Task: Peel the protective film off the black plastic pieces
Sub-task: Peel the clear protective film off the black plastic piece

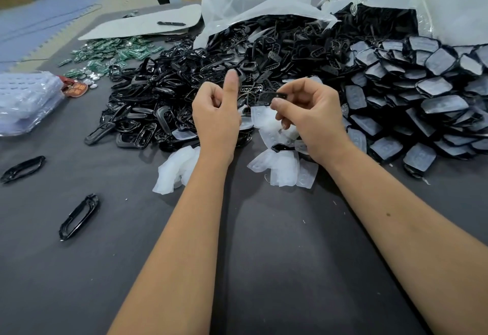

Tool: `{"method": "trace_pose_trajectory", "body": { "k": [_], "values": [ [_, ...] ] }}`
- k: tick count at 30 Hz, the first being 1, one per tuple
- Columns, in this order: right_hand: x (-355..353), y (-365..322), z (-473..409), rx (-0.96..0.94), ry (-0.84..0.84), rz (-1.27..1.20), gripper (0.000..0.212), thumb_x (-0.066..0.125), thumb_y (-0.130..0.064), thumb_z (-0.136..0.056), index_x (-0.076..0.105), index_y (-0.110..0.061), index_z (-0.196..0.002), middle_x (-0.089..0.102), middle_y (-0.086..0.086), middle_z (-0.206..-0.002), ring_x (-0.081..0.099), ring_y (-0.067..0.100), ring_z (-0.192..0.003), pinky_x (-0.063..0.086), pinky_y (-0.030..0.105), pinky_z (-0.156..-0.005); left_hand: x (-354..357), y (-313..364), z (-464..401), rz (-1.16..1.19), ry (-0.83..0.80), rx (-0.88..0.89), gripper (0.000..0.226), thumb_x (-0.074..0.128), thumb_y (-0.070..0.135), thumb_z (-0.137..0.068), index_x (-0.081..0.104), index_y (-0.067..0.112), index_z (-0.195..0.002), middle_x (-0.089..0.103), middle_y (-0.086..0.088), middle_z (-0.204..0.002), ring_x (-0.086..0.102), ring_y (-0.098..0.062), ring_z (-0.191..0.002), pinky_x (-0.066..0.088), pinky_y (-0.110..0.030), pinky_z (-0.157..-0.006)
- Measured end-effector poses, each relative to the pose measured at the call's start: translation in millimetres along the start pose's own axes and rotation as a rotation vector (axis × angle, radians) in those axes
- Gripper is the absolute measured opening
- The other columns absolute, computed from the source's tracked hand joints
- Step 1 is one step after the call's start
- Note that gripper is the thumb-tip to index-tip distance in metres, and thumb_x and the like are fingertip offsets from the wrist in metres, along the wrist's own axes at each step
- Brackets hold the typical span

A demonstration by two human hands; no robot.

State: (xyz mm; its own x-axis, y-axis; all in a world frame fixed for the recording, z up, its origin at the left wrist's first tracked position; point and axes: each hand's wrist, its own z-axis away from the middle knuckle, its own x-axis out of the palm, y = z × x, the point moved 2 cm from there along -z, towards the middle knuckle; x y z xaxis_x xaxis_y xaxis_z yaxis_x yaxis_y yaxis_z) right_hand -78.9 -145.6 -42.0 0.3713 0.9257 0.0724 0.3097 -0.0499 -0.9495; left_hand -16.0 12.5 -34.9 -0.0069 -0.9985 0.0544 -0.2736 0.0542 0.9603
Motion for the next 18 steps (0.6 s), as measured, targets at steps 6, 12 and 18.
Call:
{"method": "trace_pose_trajectory", "body": {
  "k": [6,12,18],
  "values": [
    [-0.8,0.4,-0.3,0.0,0.005,0.017,0.015,0.077,0.004,-0.086,0.069,-0.007,-0.093,0.069,0.005,-0.072,0.066,0.015,-0.06,0.05,0.026,-0.05,-1.9,-5.7,-1.1,0.07,0.0,-0.046,0.014,0.058,0.007,-0.099,0.057,0.021,-0.103,0.049,-0.003,-0.078,0.04,-0.012,-0.05,0.037,-0.021,-0.046],
    [-1.3,1.0,-1.7,-0.016,0.006,0.016,0.017,0.071,0.003,-0.089,0.077,-0.011,-0.098,0.073,0.005,-0.075,0.066,0.014,-0.063,0.051,0.026,-0.051,2.8,-8.5,-1.6,0.134,-0.097,-0.098,0.045,0.036,-0.004,-0.095,0.076,0.012,-0.112,0.04,0.003,-0.067,0.03,-0.013,-0.054,0.027,-0.02,-0.042],
    [-1.0,2.3,-1.4,-0.026,0.036,0.011,0.011,0.073,0.001,-0.09,0.073,-0.008,-0.097,0.075,0.009,-0.076,0.067,0.017,-0.061,0.051,0.026,-0.05,4.1,-8.9,-1.4,0.166,-0.159,-0.145,0.058,0.03,-0.006,-0.086,0.073,0.009,-0.121,0.044,0.0,-0.071,0.039,-0.012,-0.05,0.027,-0.022,-0.041]
  ]
}}
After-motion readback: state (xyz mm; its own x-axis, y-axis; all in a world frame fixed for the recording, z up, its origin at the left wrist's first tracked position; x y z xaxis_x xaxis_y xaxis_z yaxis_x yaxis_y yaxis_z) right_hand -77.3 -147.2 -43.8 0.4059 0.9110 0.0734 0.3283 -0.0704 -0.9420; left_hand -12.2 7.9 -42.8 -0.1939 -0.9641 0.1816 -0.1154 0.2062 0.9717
